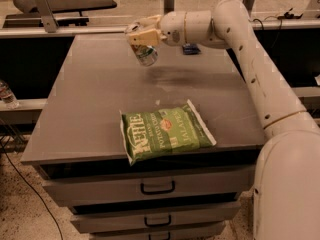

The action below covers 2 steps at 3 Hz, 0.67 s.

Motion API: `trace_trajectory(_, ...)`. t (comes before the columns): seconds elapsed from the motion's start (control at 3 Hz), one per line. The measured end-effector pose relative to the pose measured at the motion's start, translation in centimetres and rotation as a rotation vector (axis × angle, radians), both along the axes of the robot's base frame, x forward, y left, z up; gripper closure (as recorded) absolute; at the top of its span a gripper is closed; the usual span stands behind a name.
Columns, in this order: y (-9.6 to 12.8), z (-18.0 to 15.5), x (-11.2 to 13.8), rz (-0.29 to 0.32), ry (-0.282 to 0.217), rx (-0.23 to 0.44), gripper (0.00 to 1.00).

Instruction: Place 7up can upright

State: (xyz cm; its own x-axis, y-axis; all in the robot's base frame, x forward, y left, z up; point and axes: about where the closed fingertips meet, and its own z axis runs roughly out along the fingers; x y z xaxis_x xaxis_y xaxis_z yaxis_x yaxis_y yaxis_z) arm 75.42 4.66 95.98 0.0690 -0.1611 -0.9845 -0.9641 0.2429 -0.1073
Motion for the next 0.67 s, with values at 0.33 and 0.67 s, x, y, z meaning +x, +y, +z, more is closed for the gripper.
trace_trajectory(0.33,-2.1,-1.6,-1.3,0.062,-0.009,0.043,1.00)
trace_trajectory(0.67,-3.2,-2.3,-2.1,0.080,-0.010,0.053,1.00)
